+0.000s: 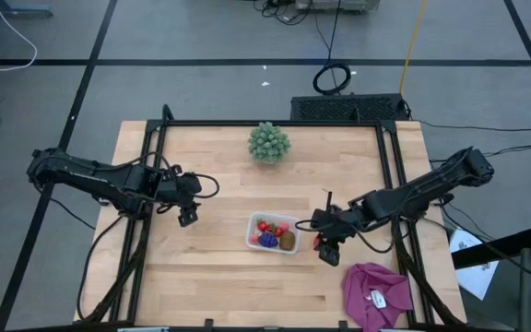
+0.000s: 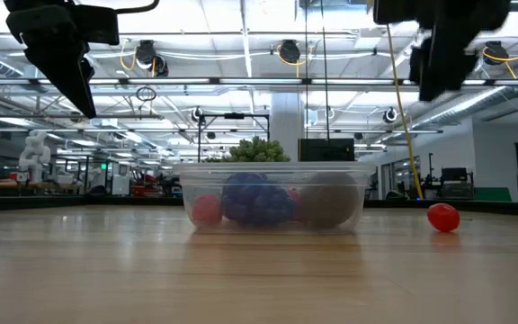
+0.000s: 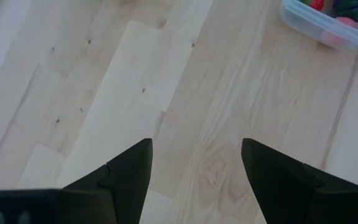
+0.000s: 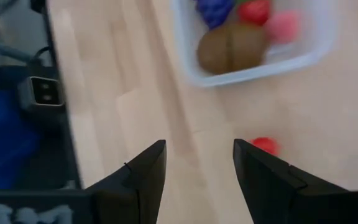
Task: Pick and placing Produce into tupperware
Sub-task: Put the red cherry into the bin
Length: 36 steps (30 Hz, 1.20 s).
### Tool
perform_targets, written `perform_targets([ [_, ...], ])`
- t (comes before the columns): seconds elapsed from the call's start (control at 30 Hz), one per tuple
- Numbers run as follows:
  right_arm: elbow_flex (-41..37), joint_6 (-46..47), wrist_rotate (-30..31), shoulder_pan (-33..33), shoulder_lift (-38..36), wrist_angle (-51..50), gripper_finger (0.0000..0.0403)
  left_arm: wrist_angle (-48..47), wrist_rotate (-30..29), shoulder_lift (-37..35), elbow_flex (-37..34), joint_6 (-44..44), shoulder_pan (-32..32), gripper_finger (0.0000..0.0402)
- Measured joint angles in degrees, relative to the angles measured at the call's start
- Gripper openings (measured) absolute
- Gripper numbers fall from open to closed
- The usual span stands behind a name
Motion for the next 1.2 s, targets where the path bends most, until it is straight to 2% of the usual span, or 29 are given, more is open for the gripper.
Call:
perform_targets([
  [0.1, 8.2, -2.3, 8.0, 2.2, -0.1, -12.4, 0.0178, 0.0, 0.0, 0.0, 0.0, -0.1, 0.0, 0.0253],
  [0.23, 20.3, -1.6, 21.9, 7.6, 0.6, -26.8, 0.0178, 0.0, 0.0, 0.0, 0.0, -0.1, 0.0, 0.0253],
  [0.33, 24.2, 3.3, 26.6, 11.2, 2.3, -33.8, 0.0178, 0.1, 0.0, 0.0, 0.0, -0.2, 0.0, 0.0253],
  [0.53, 24.2, 16.7, 21.5, 12.6, 9.3, -48.2, 0.0178, 0.8, 0.0, 0.0, 0.0, 0.0, 0.0, 0.0253],
  [0.7, 24.3, 12.3, 21.2, 11.0, 12.7, -44.2, 0.0178, 2.6, 0.0, 0.0, 0.0, 0.1, 0.0, 0.0253],
  [0.97, 24.3, 11.5, 13.1, 5.9, 16.0, -42.7, 0.0178, 3.6, 0.0, 0.0, 0.0, 0.1, 0.0, 0.0253],
  [1.2, 24.2, 8.6, 12.8, 5.0, 15.9, -35.0, 0.0178, 3.5, 0.0, 0.0, 0.0, 1.1, 0.0, 0.0253],
])
